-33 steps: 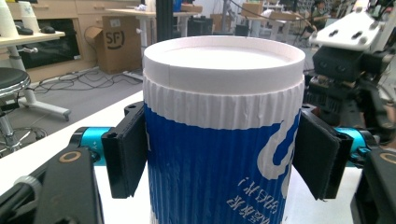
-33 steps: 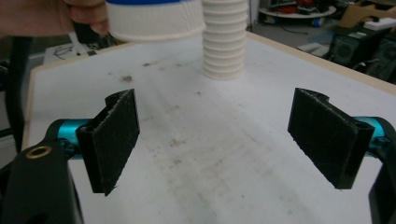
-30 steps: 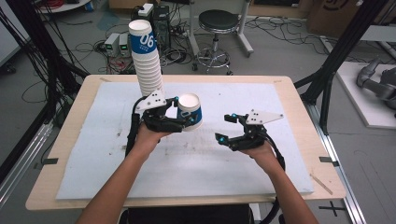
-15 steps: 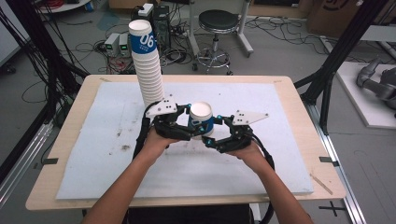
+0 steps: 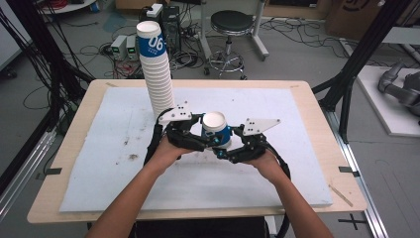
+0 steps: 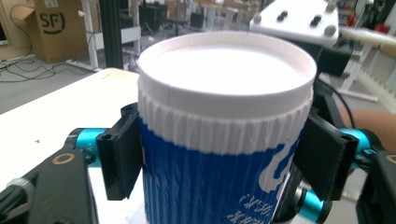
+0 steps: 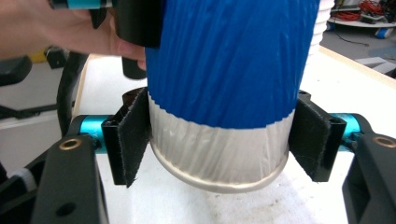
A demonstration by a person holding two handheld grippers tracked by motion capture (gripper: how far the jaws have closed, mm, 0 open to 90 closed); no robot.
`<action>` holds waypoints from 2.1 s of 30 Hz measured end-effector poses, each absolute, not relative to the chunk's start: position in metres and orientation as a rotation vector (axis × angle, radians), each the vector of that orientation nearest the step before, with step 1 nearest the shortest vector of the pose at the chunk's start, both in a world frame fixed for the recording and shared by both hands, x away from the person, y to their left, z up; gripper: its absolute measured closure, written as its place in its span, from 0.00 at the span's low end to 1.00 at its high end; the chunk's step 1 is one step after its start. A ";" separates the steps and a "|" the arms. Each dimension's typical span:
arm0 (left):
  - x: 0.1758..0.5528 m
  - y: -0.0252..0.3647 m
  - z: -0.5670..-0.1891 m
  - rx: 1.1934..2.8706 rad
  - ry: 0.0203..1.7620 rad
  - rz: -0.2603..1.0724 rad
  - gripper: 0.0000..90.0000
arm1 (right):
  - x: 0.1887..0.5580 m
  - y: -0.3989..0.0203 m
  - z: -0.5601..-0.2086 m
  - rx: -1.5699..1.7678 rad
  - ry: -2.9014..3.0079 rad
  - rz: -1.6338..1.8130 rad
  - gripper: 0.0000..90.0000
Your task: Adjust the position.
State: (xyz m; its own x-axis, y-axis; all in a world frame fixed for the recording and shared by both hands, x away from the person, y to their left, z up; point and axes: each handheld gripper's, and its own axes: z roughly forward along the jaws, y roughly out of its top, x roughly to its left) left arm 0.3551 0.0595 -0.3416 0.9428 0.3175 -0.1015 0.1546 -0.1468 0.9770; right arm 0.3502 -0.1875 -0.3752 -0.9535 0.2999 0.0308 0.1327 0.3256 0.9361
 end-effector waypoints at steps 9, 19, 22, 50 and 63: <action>0.358 0.061 -0.324 1.809 0.296 0.146 0.22 | 0.349 -0.199 -0.366 0.316 2.464 1.583 0.32; 0.360 0.060 -0.325 1.833 0.240 0.092 0.32 | 0.349 -0.200 -0.369 0.276 2.552 1.494 0.25; 0.361 0.064 -0.325 1.769 0.270 0.079 0.32 | 0.349 -0.202 -0.371 0.353 2.475 1.640 0.18; 0.358 0.053 -0.331 1.898 0.185 -0.007 0.33 | 0.343 -0.203 -0.366 0.176 2.563 1.504 0.29; 0.353 0.068 -0.336 1.722 0.202 -0.017 0.34 | 0.345 -0.212 -0.366 0.299 2.491 1.774 0.23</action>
